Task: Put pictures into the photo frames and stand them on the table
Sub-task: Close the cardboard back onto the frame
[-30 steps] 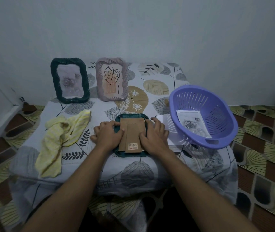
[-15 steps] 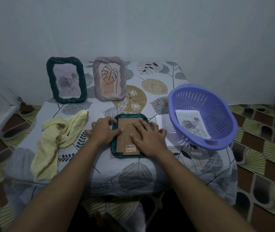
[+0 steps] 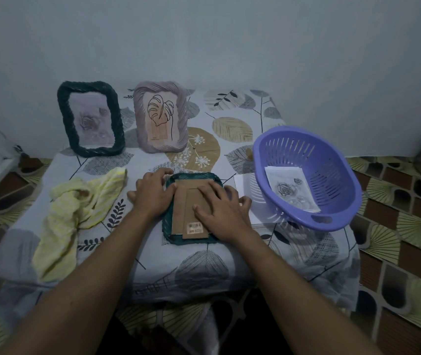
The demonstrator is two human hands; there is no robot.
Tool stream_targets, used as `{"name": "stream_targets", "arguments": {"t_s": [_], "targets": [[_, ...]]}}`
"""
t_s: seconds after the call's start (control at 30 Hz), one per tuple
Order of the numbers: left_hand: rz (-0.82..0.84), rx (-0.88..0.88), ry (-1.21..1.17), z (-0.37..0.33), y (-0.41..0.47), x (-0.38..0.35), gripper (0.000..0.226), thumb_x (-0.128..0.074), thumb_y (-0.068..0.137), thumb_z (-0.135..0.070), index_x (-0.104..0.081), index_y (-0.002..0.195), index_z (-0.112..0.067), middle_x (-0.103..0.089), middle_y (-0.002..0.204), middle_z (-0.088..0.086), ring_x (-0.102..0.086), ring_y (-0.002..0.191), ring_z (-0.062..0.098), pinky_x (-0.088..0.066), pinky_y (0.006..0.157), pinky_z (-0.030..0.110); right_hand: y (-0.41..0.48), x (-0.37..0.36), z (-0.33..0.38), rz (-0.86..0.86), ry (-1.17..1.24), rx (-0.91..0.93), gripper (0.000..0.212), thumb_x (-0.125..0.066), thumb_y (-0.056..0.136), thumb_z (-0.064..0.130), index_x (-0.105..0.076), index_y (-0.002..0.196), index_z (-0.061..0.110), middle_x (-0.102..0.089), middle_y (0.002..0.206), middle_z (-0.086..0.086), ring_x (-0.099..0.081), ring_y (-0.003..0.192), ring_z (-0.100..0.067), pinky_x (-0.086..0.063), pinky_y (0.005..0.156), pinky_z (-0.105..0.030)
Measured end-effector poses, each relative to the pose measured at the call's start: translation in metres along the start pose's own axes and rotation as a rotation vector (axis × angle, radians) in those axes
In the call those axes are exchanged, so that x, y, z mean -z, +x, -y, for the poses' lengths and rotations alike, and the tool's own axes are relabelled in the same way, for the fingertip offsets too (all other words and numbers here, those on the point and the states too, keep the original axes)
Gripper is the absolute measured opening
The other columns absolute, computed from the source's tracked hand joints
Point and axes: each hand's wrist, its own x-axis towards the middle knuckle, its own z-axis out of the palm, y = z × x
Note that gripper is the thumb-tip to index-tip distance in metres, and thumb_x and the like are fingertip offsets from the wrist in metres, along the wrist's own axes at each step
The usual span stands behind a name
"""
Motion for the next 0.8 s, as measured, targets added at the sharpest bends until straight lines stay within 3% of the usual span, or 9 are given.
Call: {"name": "stream_targets", "arguments": {"t_s": [0.2,0.53,0.7,0.8], "targets": [[0.031,-0.042,0.096,-0.002,-0.002,-0.001,0.032,-0.047,0.099,-0.042,-0.053,0.130,-0.041,-0.050,0.133,0.007,-0.039,0.126,0.032,-0.027,0.097,0.047,0.000,0.001,0.000,0.015,0.003,0.003,0.054,-0.033,0.096,0.065,-0.027,0.146,0.047,-0.017,0.162,0.016,-0.013,0.146,-0.024,-0.015,0.103,-0.050],[0.090,-0.156,0.182,0.003,-0.002,0.003,0.026,-0.036,0.101,-0.043,-0.049,0.124,-0.041,-0.046,0.136,-0.002,-0.038,0.123,0.029,-0.020,0.085,0.042,0.000,0.001,0.001,0.026,-0.007,-0.018,0.055,-0.032,0.095,0.066,-0.027,0.146,0.046,-0.016,0.162,0.015,-0.013,0.145,-0.024,-0.015,0.104,-0.051],[0.128,-0.161,0.112,0.009,-0.004,0.007,0.033,-0.039,0.101,-0.048,-0.048,0.132,-0.044,-0.047,0.140,-0.002,-0.037,0.128,0.030,-0.026,0.100,0.045,0.000,0.001,0.002,0.024,-0.008,-0.019,0.055,-0.032,0.095,0.066,-0.027,0.146,0.047,-0.016,0.162,0.016,-0.013,0.145,-0.023,-0.015,0.102,-0.048],[0.151,-0.159,0.079,0.012,-0.012,0.012,0.047,-0.040,0.101,-0.048,-0.031,0.147,-0.042,-0.044,0.147,0.001,-0.032,0.136,0.030,-0.022,0.103,0.046,0.000,0.001,0.002,0.025,-0.011,-0.015,0.056,-0.031,0.095,0.067,-0.027,0.147,0.047,-0.016,0.162,0.015,-0.013,0.145,-0.024,-0.016,0.102,-0.049]]}}
